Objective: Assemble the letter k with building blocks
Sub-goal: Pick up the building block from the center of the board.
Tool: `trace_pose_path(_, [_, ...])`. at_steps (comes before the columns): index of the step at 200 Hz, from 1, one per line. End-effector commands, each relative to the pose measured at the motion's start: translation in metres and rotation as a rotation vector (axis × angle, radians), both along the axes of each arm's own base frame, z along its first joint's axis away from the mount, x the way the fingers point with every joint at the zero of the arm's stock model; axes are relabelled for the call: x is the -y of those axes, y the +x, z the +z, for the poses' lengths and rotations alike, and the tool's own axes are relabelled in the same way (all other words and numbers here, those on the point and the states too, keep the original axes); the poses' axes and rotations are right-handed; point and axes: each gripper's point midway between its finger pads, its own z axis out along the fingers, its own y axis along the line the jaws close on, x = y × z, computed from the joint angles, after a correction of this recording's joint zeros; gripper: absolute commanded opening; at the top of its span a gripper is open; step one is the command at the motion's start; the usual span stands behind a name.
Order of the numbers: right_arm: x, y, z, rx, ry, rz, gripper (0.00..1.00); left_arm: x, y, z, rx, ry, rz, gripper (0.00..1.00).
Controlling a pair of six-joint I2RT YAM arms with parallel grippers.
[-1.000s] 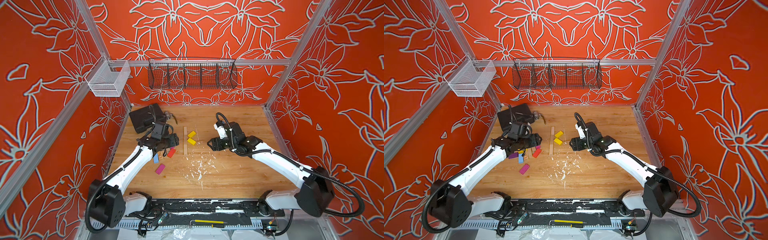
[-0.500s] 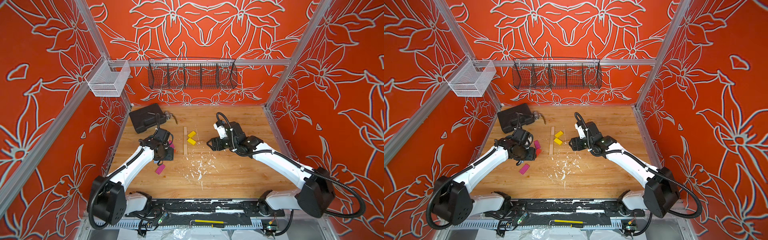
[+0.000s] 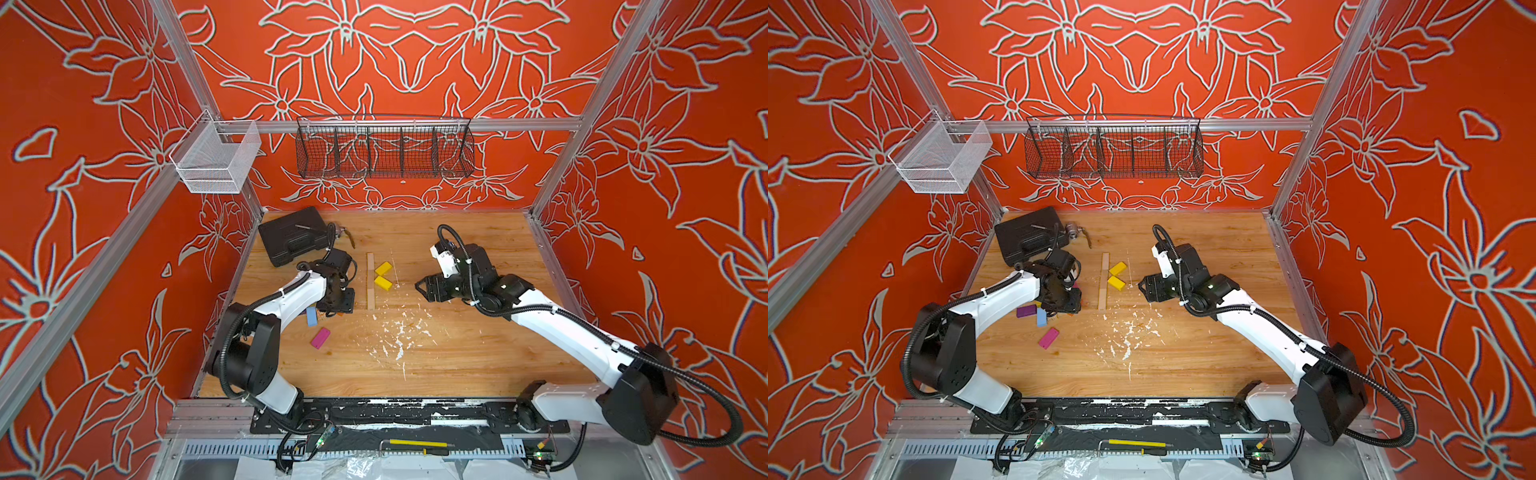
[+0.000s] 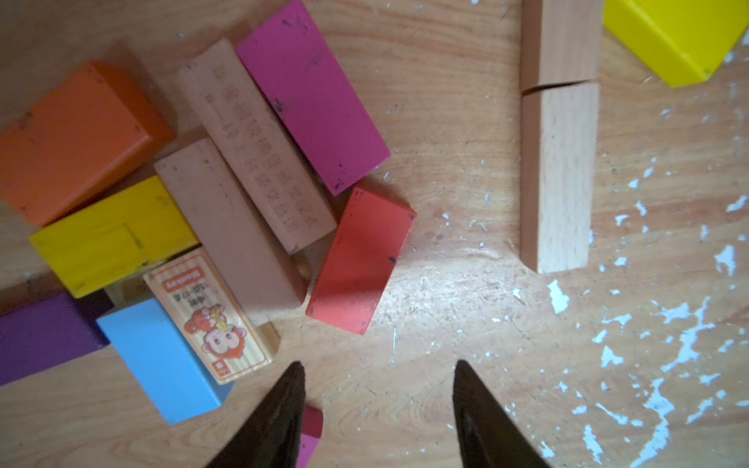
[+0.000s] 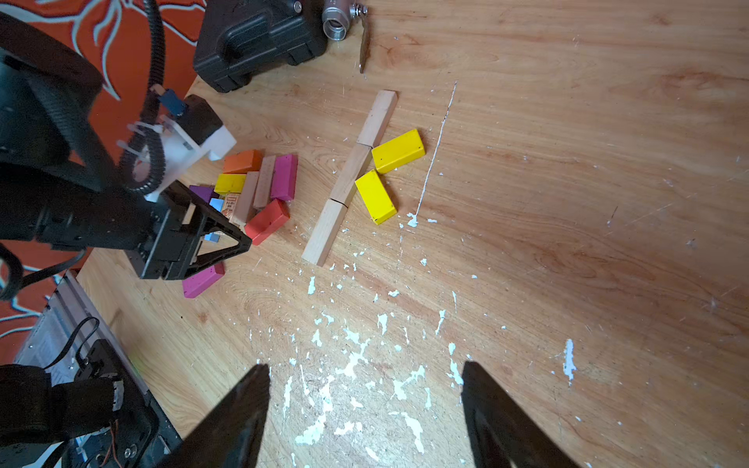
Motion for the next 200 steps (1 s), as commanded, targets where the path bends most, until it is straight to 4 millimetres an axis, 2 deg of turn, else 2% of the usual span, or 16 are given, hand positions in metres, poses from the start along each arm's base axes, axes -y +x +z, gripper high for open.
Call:
trace_pose_path(1, [0.003,-0.004,0.004,0.002,0.003,-0.008,0.76,-0.001,0.012,-0.003,0.019,0.017,-0.032,0.56])
trace_pose_path(75, [0.012,-0.012,0.002,-0.001,0.007,-0.035,0.77,0.004,0.024,-0.024,-0.007,0.022,-0.056,0.54])
trace_pose_path(119, [0.013,-0.012,0.0,-0.001,0.006,-0.044,0.77,0.002,0.021,-0.029,-0.031,0.039,-0.052,0.44])
trace_pose_path(187, [0.012,-0.011,0.002,-0.002,0.004,-0.038,0.77,0.0,0.017,-0.036,-0.071,0.055,-0.035,0.39])
trace_pose_path(200, [0.012,-0.011,0.004,0.0,0.008,-0.04,0.77,0.0,0.016,-0.038,-0.082,0.057,-0.032,0.36])
